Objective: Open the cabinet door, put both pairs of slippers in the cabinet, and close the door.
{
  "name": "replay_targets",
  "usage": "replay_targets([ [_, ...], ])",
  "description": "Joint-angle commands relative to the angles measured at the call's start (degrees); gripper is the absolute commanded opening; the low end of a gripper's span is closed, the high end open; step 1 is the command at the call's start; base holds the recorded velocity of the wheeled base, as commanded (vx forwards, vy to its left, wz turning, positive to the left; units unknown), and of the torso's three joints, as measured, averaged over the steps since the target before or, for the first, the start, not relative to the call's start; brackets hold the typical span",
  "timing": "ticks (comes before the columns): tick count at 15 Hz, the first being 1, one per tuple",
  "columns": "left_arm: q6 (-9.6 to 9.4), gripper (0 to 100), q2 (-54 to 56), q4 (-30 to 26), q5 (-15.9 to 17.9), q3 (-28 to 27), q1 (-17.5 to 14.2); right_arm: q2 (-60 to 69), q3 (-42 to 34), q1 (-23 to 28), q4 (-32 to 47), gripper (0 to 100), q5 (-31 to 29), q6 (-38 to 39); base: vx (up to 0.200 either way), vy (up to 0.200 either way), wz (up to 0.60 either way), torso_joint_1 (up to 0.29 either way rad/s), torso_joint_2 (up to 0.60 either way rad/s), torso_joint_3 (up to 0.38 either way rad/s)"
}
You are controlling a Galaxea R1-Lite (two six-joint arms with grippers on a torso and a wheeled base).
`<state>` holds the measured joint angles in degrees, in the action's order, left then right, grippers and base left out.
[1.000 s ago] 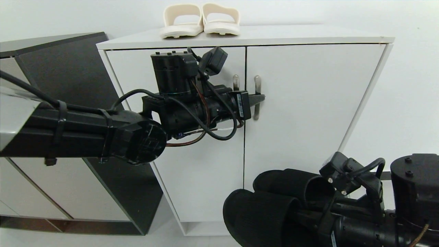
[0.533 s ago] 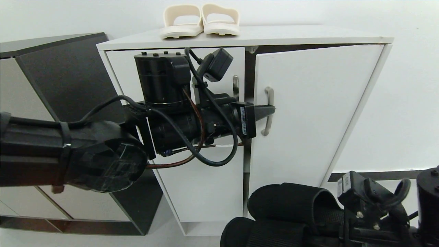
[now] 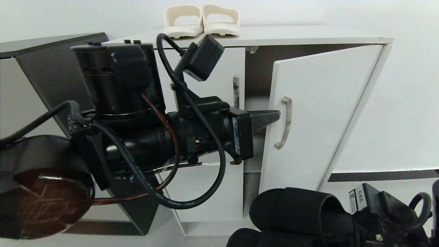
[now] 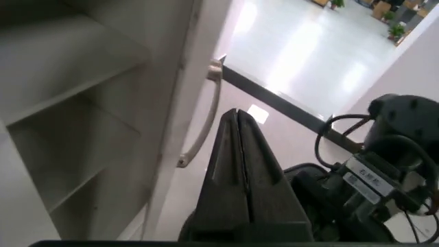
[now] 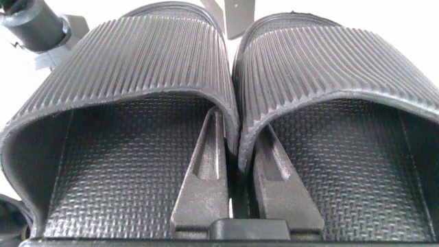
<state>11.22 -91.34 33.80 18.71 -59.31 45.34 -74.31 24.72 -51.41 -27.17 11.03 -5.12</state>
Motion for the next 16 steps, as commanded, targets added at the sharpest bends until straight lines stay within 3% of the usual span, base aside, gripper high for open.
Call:
replay_targets([
  [1,0.12,0,1.17,-0.05,0.36,-0.02,-2.71,-0.39,0.06,-0.27,0.01,0,-0.05,0.02,0.0,0.0,0.0,0.0,0.0,0.0],
  [6,0.39,0,-6.48,0.03,0.27,-7.31,-6.05,-1.18,0.24,-0.36,0.01,0,-0.13,0.02,0.0,0.0,0.0,0.0,0.0,0.0],
  [7,0.83,0,-7.88,-0.32,0.27,-9.16,-6.31,-1.71,0.41,-0.36,0.1,0,-0.31,0.11,0.0,0.0,0.0,0.0,0.0,0.0],
  [8,2.41,0,-9.03,-2.08,0.18,-11.44,-6.23,-2.5,0.59,-0.36,0.1,0,-1.28,0.2,0.0,0.0,0.0,0.0,0.0,0.0],
  [10,2.76,0,-10.52,-4.98,0.18,-14.7,-6.23,-4.44,1.38,-1.15,0.54,0,-5.41,0.64,0.0,0.0,0.0,0.0,0.0,0.0],
  [14,2.85,0,-12.28,-4.98,0.1,-16.54,-5.96,-4.7,3.4,-6.25,5.99,0,-9.8,4.5,0.0,0.0,0.0,0.0,0.0,0.0],
  [16,2.76,0,-12.1,-4.89,-0.08,-15.75,-5.61,-3.29,3.67,-8.8,9.77,0,-10.42,4.5,-0.2,0.0,0.0,0.002,0.0,0.002],
])
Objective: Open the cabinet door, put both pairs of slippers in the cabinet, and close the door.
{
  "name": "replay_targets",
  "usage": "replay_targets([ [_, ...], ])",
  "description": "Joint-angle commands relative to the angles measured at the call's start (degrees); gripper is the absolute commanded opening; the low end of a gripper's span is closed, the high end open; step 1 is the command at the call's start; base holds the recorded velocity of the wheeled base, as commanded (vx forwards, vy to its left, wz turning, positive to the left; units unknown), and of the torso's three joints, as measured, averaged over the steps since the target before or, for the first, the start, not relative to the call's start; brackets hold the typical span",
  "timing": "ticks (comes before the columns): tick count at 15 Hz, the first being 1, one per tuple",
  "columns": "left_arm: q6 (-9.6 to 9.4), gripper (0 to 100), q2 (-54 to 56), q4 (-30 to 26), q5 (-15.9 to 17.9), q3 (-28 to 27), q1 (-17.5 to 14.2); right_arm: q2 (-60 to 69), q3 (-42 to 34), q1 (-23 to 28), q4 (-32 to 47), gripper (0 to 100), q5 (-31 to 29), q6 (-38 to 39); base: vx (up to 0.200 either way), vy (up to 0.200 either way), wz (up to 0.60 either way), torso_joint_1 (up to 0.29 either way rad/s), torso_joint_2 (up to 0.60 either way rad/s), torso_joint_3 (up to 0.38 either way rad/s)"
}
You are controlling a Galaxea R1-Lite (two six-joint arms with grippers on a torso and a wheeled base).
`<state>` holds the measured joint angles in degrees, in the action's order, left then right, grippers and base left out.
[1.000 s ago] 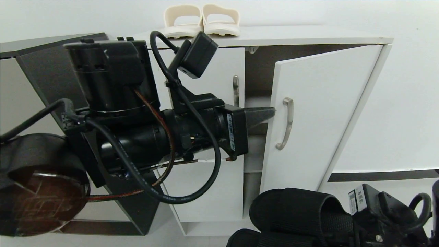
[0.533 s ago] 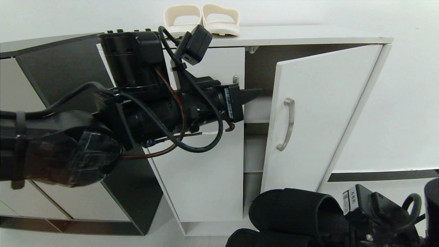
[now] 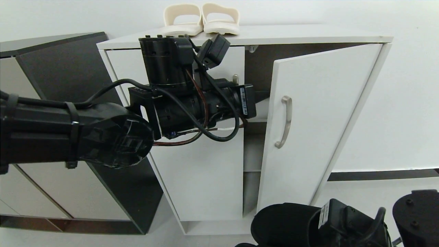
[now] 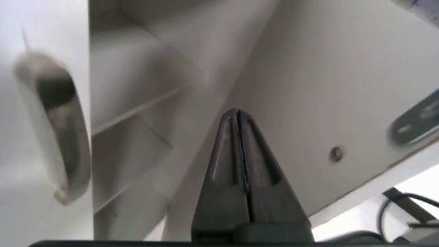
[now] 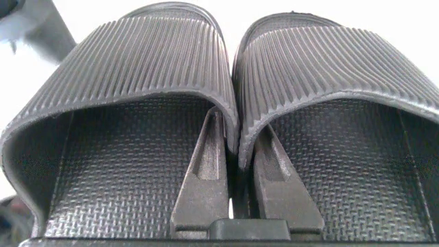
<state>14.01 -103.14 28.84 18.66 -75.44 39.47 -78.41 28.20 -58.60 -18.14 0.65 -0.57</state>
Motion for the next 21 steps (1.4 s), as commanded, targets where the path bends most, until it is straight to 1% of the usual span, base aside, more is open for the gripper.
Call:
replay_targets([
  [1,-0.03,0,0.14,0.16,-0.21,1.52,1.84,2.03,0.19,-3.54,2.32,0,-0.03,0.05,-0.2,0.0,0.0,0.012,0.0,0.007],
  [2,-0.21,0,0.84,0.25,-0.56,2.4,3.68,2.56,0.19,-4.59,2.58,0,-0.03,0.13,-0.2,0.0,0.0,-0.002,0.01,0.002],
  [3,-0.21,0,1.72,0.51,-1.26,3.19,8.52,2.91,0.19,-5.65,2.76,0,-0.03,0.66,-0.2,0.0,0.0,-0.002,0.0,0.007],
  [4,-0.3,0,1.72,0.6,-1.88,3.01,11.68,2.91,0.19,-6.0,2.76,0,-0.03,1.19,-0.2,0.0,0.0,0.002,0.0,0.002],
  [5,-0.3,0,1.54,0.6,-2.58,2.84,13.35,3.0,0.19,-6.61,2.58,0,-0.03,1.89,-0.2,0.0,0.0,-0.002,-0.01,0.002],
  [6,-0.3,0,1.54,0.86,-3.46,2.57,13.61,3.0,0.46,-6.88,2.5,0,-0.12,3.39,-0.2,0.0,0.0,-0.002,0.0,0.002],
  [7,-0.38,0,1.81,2.18,-5.3,2.75,13.0,3.0,1.25,-6.61,2.32,0,-0.12,4.79,-0.2,0.0,0.0,-0.007,0.0,0.002],
  [9,-0.82,0,3.74,4.2,-11.46,3.72,8.25,2.03,3.0,-4.68,2.41,0,-2.23,6.46,0.0,0.0,0.0,0.0,0.0,0.0],
  [10,-2.93,0,6.99,3.94,-18.05,4.51,2.54,-0.52,3.18,-3.01,2.23,0,-9.0,6.9,0.0,0.0,0.0,0.0,0.0,0.0],
  [11,-3.72,0,11.47,2.53,-22.88,6.88,-0.63,-2.19,3.27,-2.04,1.7,0,-16.11,7.87,0.0,0.0,0.0,0.0,0.0,0.0],
  [12,-5.39,0,17.28,-0.19,-27.45,10.75,-1.94,-4.03,4.06,-0.81,-0.05,0,-20.77,11.12,0.0,0.0,0.0,0.0,0.0,0.0],
  [13,-9.17,0,24.31,-5.73,-33.87,16.9,-4.49,-6.14,5.38,0.59,-2.95,0,-24.29,16.22,0.0,0.0,0.0,0.0,0.0,0.0],
  [14,-11.46,0,32.66,-9.33,-42.83,25.51,-7.13,-7.9,6.61,3.4,-5.68,0,-27.45,18.68,0.0,0.0,0.0,0.0,0.0,0.0],
  [15,-11.46,0,37.23,-9.42,-46.96,30.17,-7.13,-8.6,7.14,4.72,-6.65,0,-28.95,18.59,0.0,0.0,0.0,0.0,0.0,0.0],
  [16,-11.72,0,45.75,-9.95,-53.38,38.17,-8.98,-9.83,7.93,6.48,-8.23,0,-30.79,18.41,0.0,0.0,0.0,0.0,0.0,0.0],
  [17,-12.95,0,60.61,-15.13,-54.44,46.43,-22.33,-10.18,8.37,7.98,-9.81,0,-31.14,17.98,0.0,0.0,0.0,0.0,0.0,0.0],
  [18,-12.86,0,68.52,-20.76,-54.35,50.12,-29.19,-10.01,8.1,8.06,-9.81,0,-31.23,17.45,0.0,0.0,0.0,0.0,0.0,0.0],
  [19,-12.95,0,77.39,-26.91,-53.91,54.52,-35.34,-9.66,8.01,7.98,-9.9,0,-31.32,17.1,0.0,0.0,0.0,0.0,0.0,0.0],
  [20,-12.95,0,84.07,-30.34,-51.62,58.3,-38.77,-9.13,7.75,7.98,-9.9,0,-31.32,16.83,0.0,0.0,0.0,0.0,0.0,0.0],
  [21,-13.22,0,89.79,-30.6,-47.93,61.46,-39.56,-8.69,7.66,7.98,-9.9,0,-31.32,16.83,0.0,0.0,0.0,0.0,0.0,0.0],
])
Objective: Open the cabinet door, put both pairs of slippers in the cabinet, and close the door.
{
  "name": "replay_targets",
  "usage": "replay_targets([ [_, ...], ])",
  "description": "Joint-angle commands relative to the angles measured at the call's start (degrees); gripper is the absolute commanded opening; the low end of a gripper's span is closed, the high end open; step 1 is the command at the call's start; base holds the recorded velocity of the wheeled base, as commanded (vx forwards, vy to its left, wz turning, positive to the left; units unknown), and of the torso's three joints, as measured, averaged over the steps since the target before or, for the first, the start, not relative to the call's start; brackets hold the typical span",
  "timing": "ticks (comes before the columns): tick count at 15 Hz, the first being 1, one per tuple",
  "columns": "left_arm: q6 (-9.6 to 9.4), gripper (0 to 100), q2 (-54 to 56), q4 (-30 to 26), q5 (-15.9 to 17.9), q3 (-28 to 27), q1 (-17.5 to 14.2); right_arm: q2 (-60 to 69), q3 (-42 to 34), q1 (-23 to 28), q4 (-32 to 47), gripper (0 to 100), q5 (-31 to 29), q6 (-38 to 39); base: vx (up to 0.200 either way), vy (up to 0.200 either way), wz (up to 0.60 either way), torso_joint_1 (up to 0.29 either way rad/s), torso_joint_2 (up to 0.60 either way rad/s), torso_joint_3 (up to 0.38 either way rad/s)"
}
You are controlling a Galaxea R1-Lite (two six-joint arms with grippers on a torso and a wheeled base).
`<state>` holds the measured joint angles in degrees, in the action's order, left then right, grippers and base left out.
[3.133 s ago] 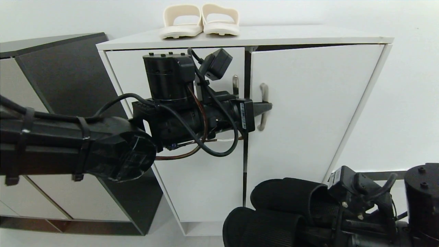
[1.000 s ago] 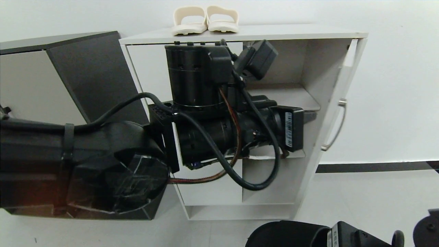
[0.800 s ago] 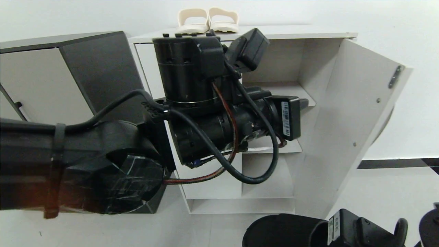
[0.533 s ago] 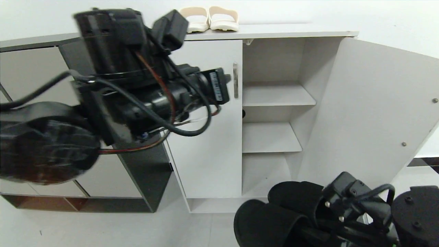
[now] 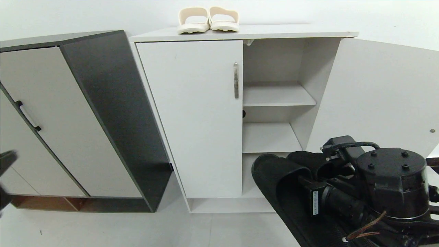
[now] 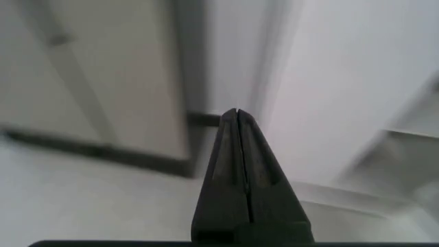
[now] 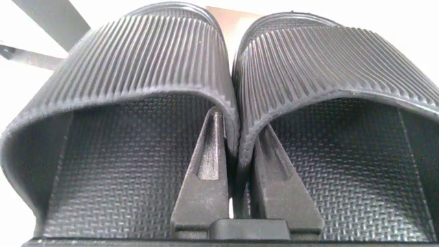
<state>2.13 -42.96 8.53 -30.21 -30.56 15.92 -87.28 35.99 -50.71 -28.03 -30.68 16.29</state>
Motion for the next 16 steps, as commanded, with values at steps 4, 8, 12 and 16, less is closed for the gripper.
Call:
replay_targets([
  [4,-6.35,0,42.96,-10.12,21.07,28.8,-16.1,0.36,-1.45,0.09,-0.01,0,0.27,-0.03,0.0,0.0,0.0,0.0,0.0,0.0],
  [8,-4.15,0,42.96,-6.42,32.76,30.03,-16.1,-0.61,-1.36,0.0,-1.86,0,0.8,-0.03,0.0,0.0,0.0,0.0,0.0,0.0],
  [12,-7.93,0,42.08,-8.53,28.45,30.39,-16.36,-2.45,-1.18,-0.7,-4.23,0,0.71,-0.29,0.0,0.0,0.0,0.0,0.0,0.0],
  [16,-2.13,0,42.96,-8.53,28.71,30.47,-16.1,-2.98,-1.27,-1.76,-5.11,0,0.63,-1.26,0.0,0.0,0.0,0.0,0.0,0.0],
])
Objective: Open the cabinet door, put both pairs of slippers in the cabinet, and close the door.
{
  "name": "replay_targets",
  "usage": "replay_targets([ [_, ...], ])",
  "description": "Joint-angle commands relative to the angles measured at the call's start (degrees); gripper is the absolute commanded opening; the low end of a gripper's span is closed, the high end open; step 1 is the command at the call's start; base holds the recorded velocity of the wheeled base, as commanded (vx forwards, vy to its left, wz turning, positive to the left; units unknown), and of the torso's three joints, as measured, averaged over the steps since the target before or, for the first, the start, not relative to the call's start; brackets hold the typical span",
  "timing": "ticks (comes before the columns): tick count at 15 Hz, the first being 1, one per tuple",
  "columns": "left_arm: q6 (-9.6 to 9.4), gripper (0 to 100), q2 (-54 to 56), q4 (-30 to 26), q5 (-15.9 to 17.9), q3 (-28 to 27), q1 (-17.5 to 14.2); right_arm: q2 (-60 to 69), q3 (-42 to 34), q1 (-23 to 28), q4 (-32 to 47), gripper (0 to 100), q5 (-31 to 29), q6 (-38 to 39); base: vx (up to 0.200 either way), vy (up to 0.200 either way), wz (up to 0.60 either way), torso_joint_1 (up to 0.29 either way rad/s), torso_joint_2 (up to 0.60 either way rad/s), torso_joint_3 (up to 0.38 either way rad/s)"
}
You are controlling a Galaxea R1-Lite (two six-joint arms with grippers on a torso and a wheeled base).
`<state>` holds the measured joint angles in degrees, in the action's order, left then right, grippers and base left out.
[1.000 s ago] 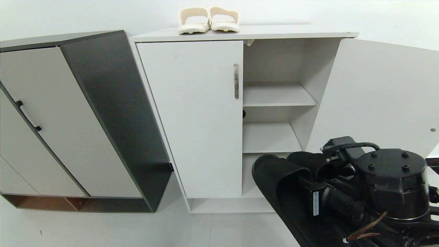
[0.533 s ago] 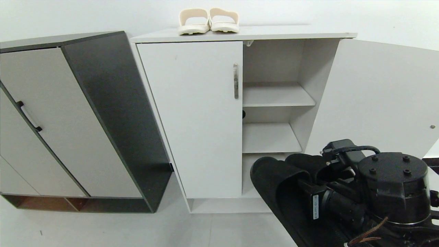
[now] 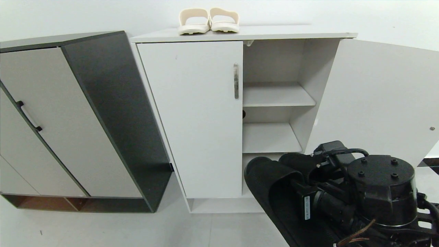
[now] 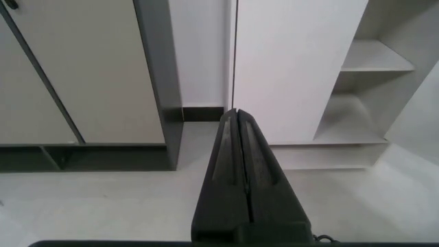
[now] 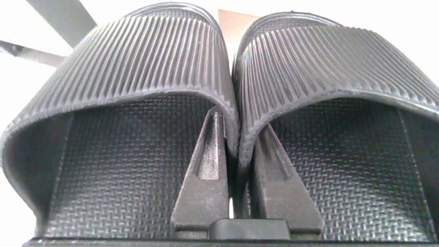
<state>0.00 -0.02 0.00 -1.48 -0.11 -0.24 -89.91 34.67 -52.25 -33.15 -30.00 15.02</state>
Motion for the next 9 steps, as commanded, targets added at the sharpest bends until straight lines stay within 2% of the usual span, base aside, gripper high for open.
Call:
replay_targets([
  [1,0.09,0,0.02,0.0,0.16,0.02,-0.02,-0.45,0.05,-0.75,-0.08,0,-0.15,0.01,0.0,0.0,0.0,0.0,0.0,0.0],
  [7,0.0,0,0.02,0.0,0.16,0.02,-0.02,-0.45,-0.39,-1.01,-0.16,0,-0.41,0.54,0.0,0.0,0.0,0.0,0.0,0.0],
  [9,0.0,0,0.02,0.0,0.16,0.02,-0.02,-0.62,-0.04,-1.01,-0.16,0,-0.67,0.54,0.0,-0.2,0.0,0.002,0.0,0.007],
])
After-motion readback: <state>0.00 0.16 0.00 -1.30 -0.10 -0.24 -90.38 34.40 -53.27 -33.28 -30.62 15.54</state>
